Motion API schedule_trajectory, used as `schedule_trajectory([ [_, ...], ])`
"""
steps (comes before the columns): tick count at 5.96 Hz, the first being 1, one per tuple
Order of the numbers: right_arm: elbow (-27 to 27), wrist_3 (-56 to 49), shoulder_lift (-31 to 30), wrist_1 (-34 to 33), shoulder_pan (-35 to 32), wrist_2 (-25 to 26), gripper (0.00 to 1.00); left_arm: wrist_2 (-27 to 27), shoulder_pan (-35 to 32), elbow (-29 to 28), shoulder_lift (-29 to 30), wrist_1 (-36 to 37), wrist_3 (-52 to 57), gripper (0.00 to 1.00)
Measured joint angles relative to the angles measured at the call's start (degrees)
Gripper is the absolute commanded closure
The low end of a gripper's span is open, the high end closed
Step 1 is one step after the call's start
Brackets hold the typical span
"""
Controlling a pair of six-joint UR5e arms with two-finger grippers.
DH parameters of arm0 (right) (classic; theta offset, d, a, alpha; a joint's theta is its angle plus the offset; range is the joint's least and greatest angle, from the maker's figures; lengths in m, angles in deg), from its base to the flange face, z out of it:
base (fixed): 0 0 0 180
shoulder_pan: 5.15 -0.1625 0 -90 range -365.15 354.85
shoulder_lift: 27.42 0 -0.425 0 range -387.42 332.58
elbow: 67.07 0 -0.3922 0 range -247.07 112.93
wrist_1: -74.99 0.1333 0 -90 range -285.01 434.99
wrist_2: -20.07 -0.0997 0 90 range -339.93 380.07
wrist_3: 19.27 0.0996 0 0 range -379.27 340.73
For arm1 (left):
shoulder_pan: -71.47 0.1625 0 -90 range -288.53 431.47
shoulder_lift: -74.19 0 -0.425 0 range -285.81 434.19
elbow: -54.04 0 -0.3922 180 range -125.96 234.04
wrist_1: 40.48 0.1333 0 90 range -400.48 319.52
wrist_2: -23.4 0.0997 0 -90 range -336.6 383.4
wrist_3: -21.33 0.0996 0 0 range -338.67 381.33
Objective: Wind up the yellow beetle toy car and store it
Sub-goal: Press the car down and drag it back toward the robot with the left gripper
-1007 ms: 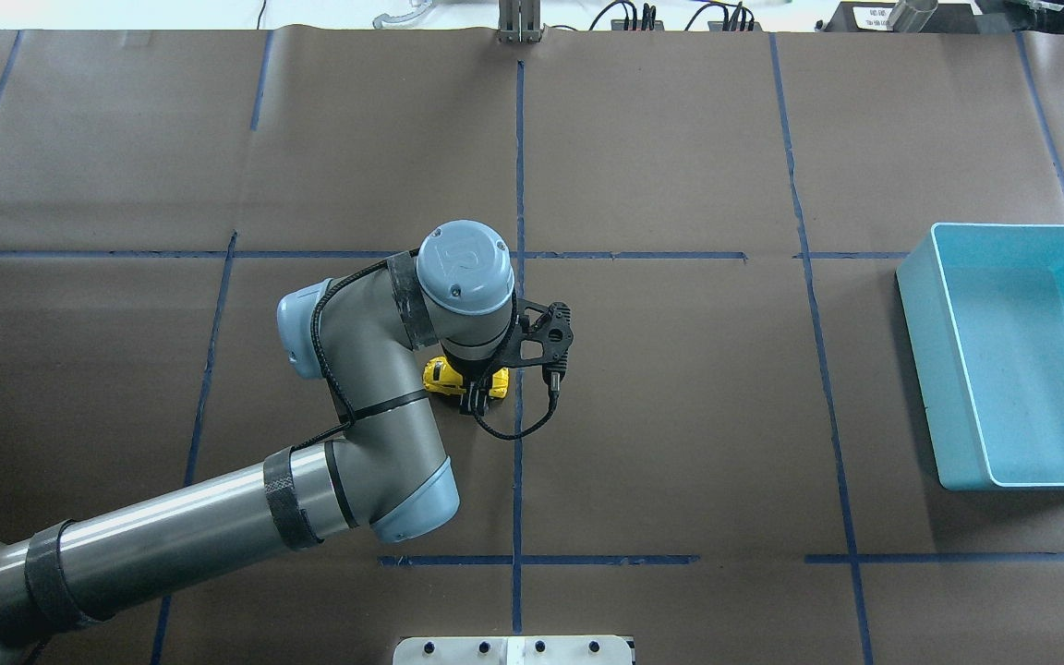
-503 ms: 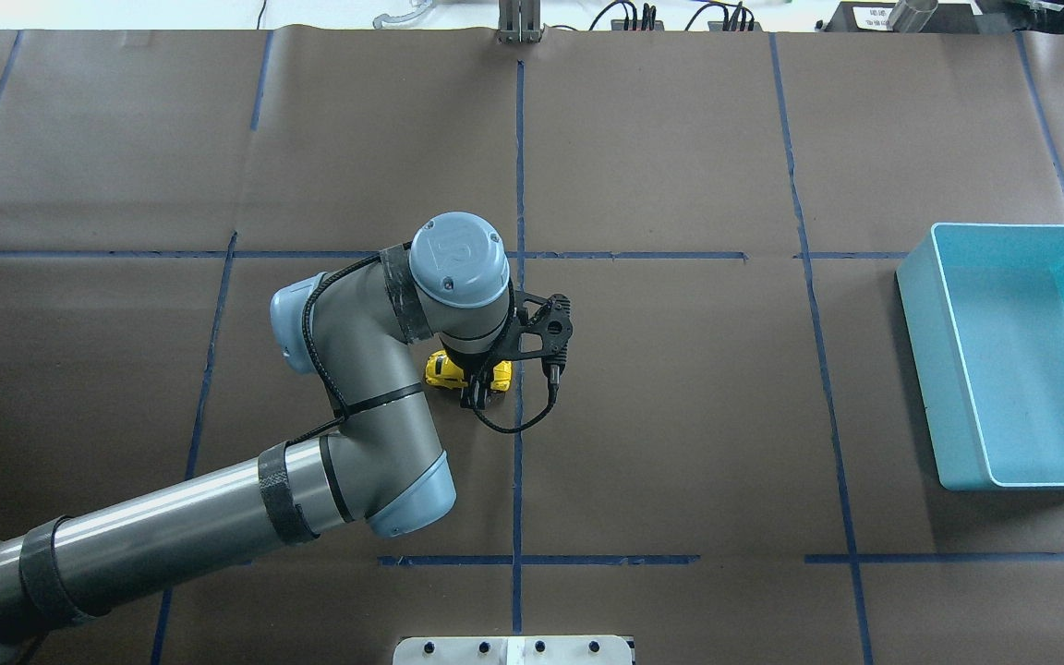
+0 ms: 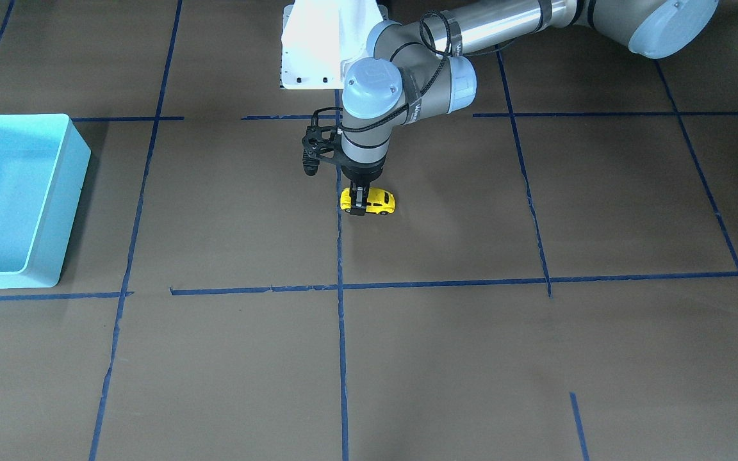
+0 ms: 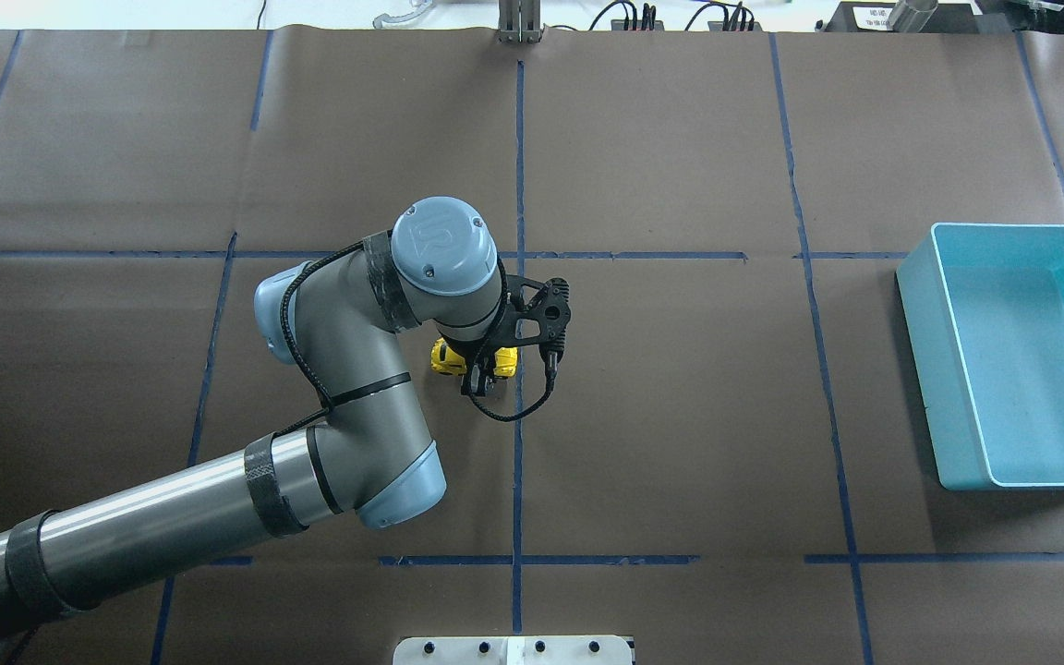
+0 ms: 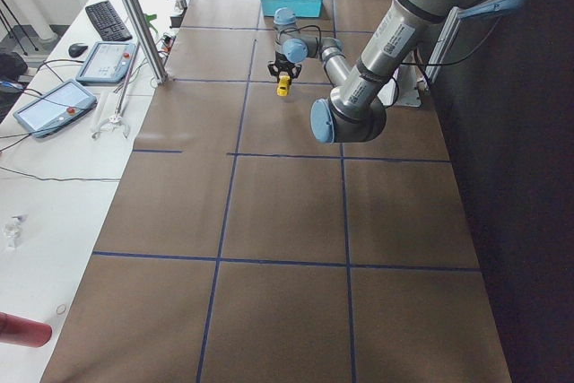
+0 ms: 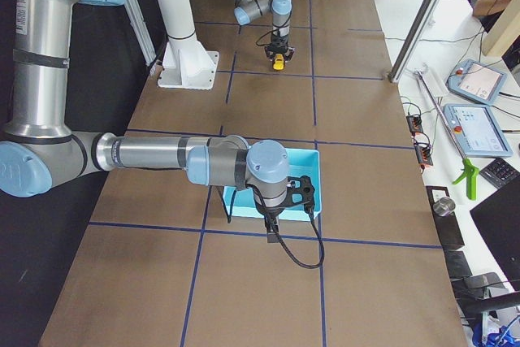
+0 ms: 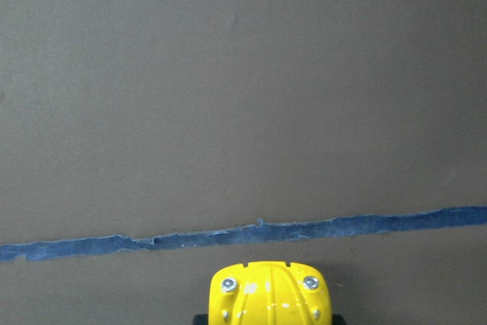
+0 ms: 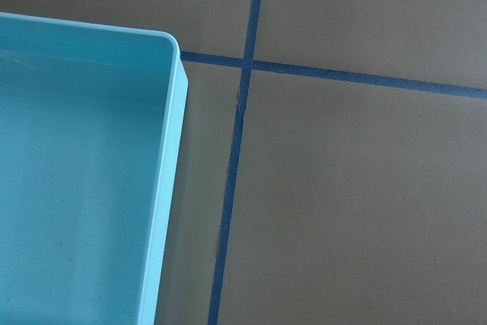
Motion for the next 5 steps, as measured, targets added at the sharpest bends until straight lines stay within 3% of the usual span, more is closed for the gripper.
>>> schedule_trajectory([
  [3, 0.00, 0.00, 0.00, 0.00, -0.04, 0.00, 0.00, -0.79, -0.22, -0.38, -3.03, -10.49, -5.61, 1.00],
  [5, 0.01, 0.06, 0.00, 0.00, -0.04, 0.00, 0.00, -3.21, -0.40, -0.60, -4.21, -13.50, -6.99, 1.00],
])
